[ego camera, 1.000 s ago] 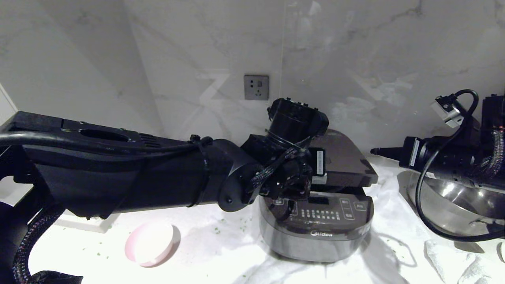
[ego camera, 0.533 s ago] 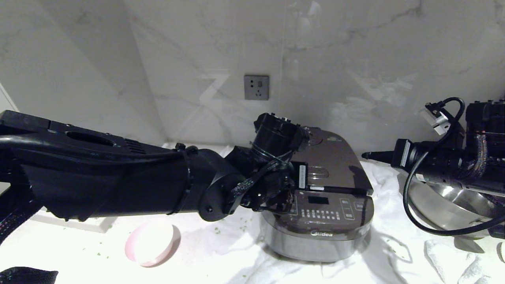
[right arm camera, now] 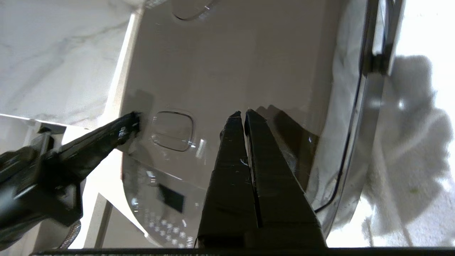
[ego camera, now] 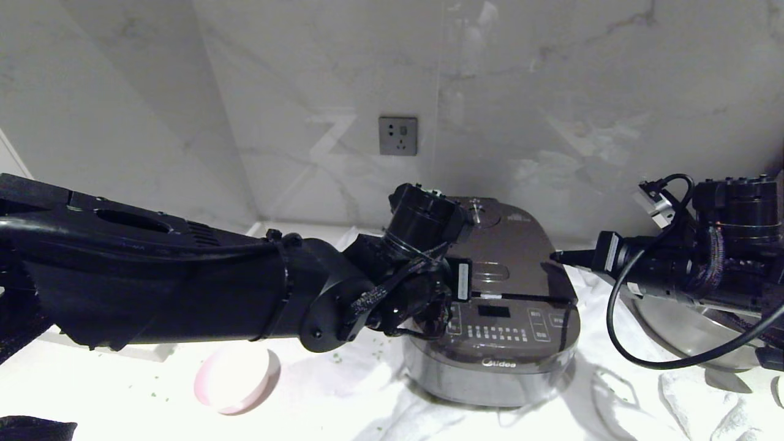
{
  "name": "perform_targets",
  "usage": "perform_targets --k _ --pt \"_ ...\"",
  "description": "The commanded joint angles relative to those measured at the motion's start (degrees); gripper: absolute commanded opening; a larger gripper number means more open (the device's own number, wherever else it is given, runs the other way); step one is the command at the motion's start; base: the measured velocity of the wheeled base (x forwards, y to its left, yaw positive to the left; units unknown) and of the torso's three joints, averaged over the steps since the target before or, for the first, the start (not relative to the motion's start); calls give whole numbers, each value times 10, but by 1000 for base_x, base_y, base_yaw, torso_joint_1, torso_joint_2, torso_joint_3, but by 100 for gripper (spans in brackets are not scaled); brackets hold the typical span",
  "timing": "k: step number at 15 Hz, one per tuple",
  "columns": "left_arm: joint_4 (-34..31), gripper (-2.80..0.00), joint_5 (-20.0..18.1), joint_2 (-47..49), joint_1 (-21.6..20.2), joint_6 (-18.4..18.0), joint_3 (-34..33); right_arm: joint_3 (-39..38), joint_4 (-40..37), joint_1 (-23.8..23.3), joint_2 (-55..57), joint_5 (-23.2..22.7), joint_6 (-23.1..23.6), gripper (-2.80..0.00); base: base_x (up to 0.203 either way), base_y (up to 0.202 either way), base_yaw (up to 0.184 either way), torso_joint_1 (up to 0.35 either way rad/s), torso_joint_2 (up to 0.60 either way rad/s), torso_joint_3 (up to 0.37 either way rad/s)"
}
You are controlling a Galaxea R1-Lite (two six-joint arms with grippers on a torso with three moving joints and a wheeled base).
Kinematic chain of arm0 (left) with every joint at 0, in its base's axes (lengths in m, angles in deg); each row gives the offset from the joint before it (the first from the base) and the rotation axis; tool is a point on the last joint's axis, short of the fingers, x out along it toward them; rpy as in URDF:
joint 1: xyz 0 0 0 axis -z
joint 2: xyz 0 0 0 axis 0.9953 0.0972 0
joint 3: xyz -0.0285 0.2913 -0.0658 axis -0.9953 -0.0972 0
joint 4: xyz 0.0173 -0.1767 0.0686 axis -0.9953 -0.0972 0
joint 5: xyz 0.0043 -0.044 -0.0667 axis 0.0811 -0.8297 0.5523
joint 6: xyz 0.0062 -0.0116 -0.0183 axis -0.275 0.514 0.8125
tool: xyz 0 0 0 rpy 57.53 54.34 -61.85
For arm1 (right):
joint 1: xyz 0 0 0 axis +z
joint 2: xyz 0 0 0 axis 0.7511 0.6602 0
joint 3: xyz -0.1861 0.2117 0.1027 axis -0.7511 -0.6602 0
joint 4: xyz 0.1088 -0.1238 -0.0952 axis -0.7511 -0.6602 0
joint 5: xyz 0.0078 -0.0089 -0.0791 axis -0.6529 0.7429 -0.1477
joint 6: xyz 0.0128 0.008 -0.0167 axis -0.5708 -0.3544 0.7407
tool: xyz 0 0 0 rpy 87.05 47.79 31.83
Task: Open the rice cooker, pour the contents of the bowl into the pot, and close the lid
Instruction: Close the rice cooker
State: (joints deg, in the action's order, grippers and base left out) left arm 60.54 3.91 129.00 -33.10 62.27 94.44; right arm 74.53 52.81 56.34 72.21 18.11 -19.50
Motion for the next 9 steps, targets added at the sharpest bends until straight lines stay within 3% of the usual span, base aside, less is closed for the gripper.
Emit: perform_targets --k 1,9 --pt "-2 -280 -1 0 0 2 -15 -15 27 1 25 -2 -6 -280 0 0 0 0 0 0" --pt "4 -280 -5 9 0 2 -15 -30 68 0 60 -8 -16 -280 0 0 0 0 0 0"
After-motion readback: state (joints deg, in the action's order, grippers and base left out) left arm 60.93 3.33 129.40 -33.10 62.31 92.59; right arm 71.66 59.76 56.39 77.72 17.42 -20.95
